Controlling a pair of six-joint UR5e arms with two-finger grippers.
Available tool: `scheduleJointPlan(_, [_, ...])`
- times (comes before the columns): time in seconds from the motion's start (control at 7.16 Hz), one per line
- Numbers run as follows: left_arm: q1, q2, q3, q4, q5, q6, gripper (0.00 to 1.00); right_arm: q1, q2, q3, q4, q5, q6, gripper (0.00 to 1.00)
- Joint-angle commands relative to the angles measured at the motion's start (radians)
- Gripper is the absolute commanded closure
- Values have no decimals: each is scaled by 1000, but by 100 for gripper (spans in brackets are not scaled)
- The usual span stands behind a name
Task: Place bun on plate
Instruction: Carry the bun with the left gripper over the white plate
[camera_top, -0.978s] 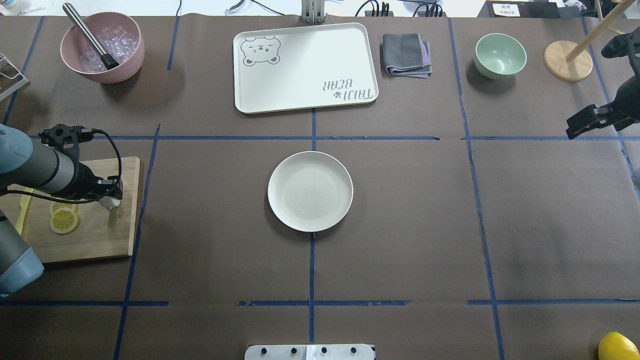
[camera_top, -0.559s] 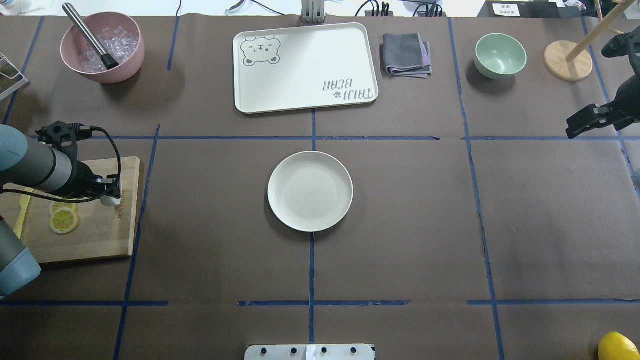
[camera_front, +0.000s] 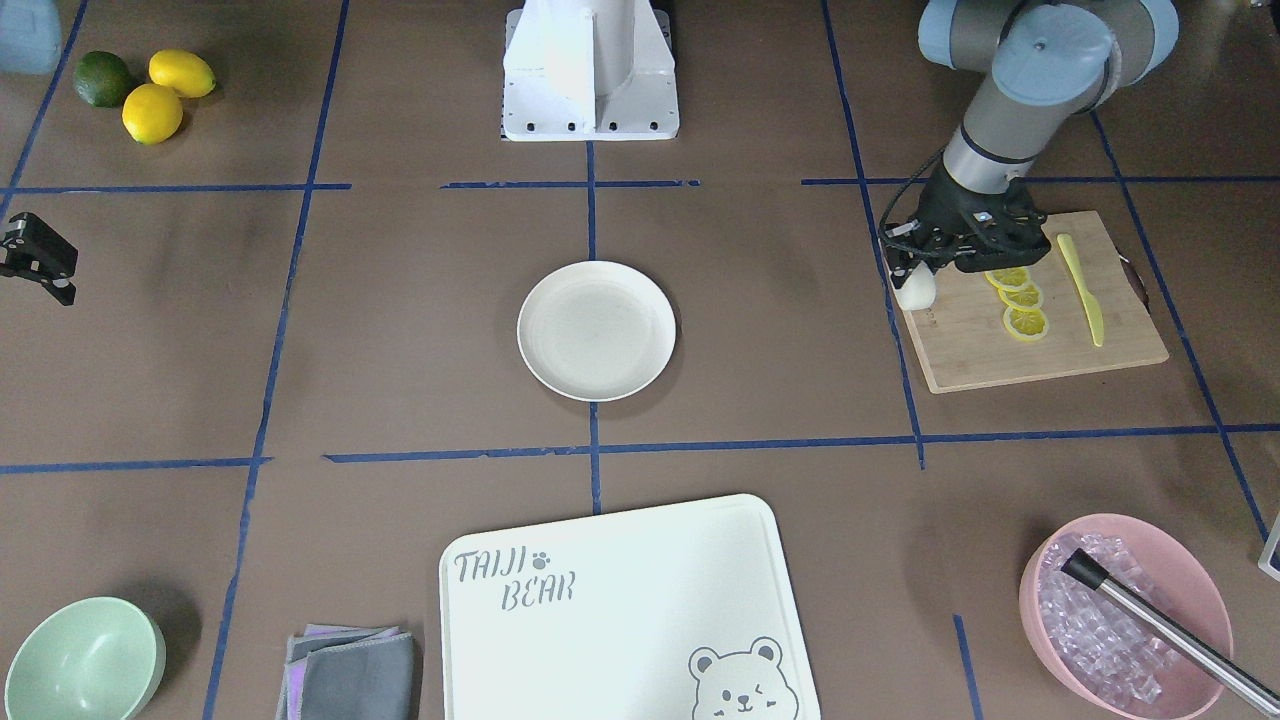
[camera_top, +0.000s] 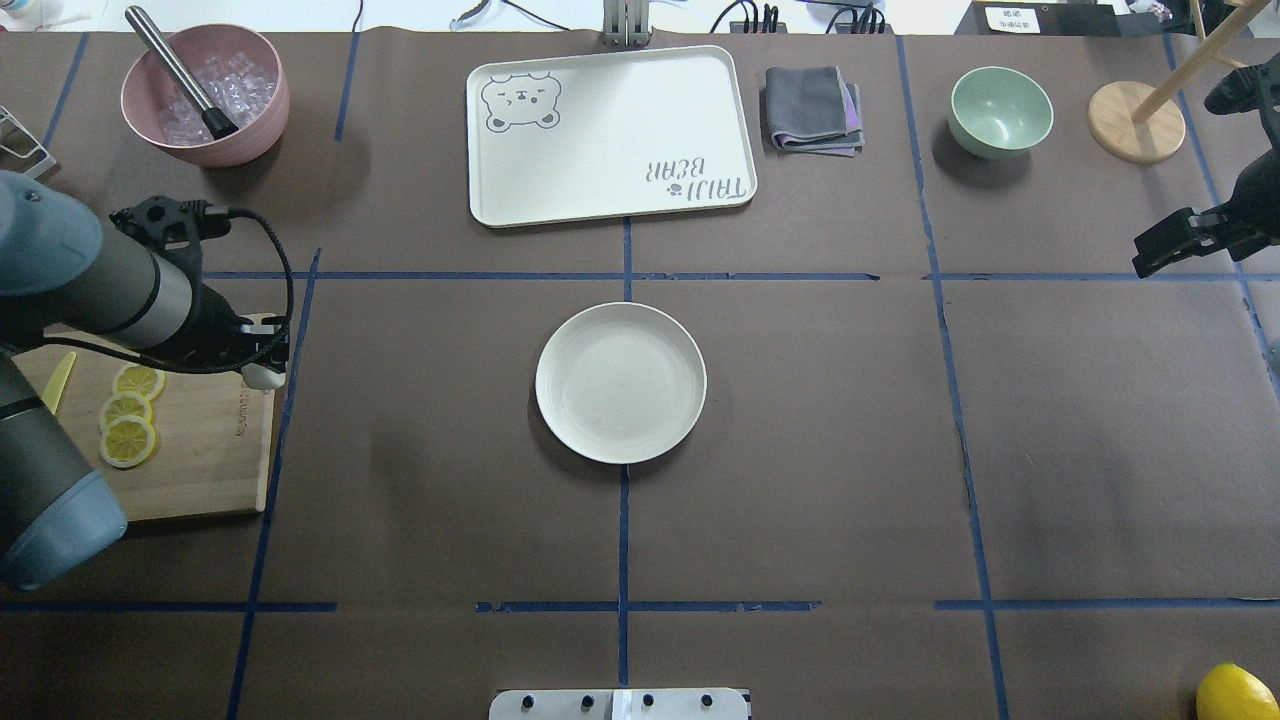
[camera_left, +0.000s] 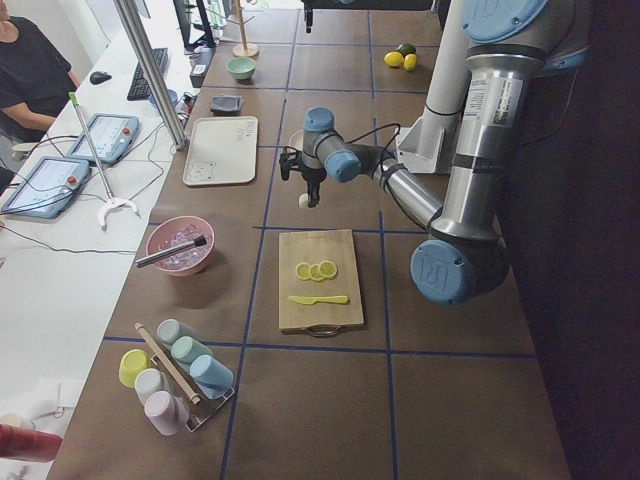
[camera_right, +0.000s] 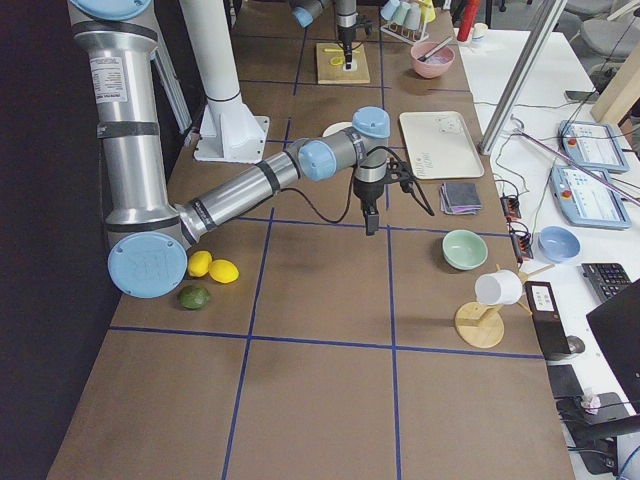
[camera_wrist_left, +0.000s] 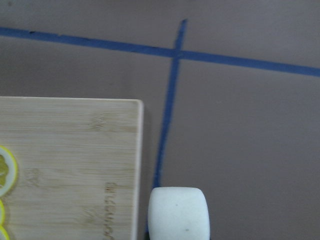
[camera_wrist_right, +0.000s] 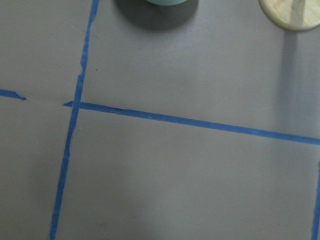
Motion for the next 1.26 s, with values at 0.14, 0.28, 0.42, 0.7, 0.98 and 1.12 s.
scheduleJointPlan(0.14, [191, -343, 54, 240, 98, -189, 63, 78, -131, -47, 178, 78, -51, 0])
scheduleJointPlan(0.28, [220, -431, 138, 238, 112, -215, 63, 121, -182, -114, 302, 87, -56, 0])
scheduleJointPlan(0.42, [237, -506, 236, 226, 156, -217, 63, 185, -201, -194, 375, 140, -126, 0])
scheduleJointPlan(0.7, [245, -607, 401, 126, 161, -217, 63, 311, -204, -279, 385, 220, -275, 0])
scheduleJointPlan(0.98, [251, -670, 547, 12, 161, -213, 63, 322, -206, -279, 379, 221, -275, 0])
scheduleJointPlan(1.12, [262, -680, 579, -2, 161, -211, 63, 322, -206, -279, 379, 222, -275, 0])
